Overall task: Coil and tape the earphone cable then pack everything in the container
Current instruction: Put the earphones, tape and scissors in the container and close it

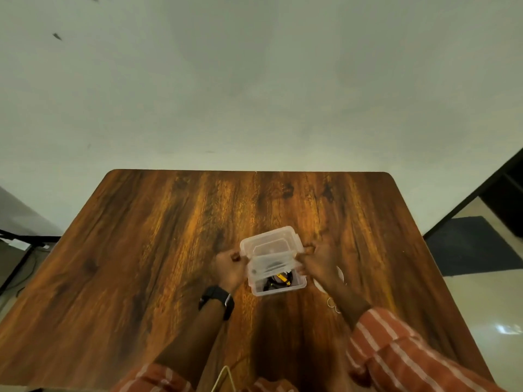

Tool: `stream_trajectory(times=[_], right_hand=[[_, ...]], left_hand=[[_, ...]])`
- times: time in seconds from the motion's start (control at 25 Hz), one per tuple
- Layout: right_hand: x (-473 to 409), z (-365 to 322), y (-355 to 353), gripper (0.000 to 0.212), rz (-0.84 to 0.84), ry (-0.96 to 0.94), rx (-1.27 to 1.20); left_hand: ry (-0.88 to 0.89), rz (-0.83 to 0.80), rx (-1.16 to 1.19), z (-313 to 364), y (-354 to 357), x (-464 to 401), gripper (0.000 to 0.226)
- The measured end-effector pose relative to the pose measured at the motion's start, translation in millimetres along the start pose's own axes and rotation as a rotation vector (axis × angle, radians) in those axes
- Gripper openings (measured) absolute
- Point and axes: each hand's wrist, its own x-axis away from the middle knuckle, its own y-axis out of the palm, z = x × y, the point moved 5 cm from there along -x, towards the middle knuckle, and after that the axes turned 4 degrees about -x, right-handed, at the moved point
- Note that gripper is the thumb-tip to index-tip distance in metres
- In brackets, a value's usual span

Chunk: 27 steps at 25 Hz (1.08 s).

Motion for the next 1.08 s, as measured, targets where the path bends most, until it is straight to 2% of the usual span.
stream_trajectory(times=[0.12, 0.16, 0.28, 0.36, 0.52, 0.68, 0.8, 0.92, 1.08], right_hand=[[19.8, 16.3, 11.2, 0.004, 0.042, -0.083, 0.284], [23.6, 23.2, 12.6, 0.008, 0.057, -0.087, 0.343], [22.8, 37.5, 8.4, 0.014, 0.154, -0.105, 0.36], [17.4, 46.4, 4.2, 0.016, 0.198, -0.04, 0.307], [6.5, 58.6, 0.0, 0.022, 0.178, 0.077, 0.188], [-11.3, 68.2, 7.4, 0.026, 0.116, 0.131, 0.226], [-19.3, 78.2, 9.9, 0.036, 0.058, 0.21, 0.212], [-21.8, 76.9, 10.7, 0.04, -0.004, 0.241, 0.226], [-18.3, 66.1, 16.8, 0.03, -0.102, 0.27, 0.297]], left_hand=[[-0.022, 0.052, -0.052, -21.0, 12.2, 17.0, 0.021], [-0.034, 0.057, -0.082, -28.3, 16.7, 18.7, 0.021], [-0.015, 0.05, -0.274, -45.0, 31.6, 13.8, 0.024], [-0.023, 0.01, -0.396, -56.7, 42.8, 4.1, 0.029], [-0.082, -0.026, -0.196, -42.6, 41.7, 5.5, 0.023], [-0.403, -0.158, 0.174, -53.2, 41.8, 6.1, 0.025], [-0.496, -0.243, 0.25, -61.7, 45.4, 4.4, 0.028], [-0.434, -0.139, 0.237, -59.1, 39.4, 0.5, 0.024], [-0.175, 0.021, -0.085, -49.5, 26.8, -7.2, 0.021]])
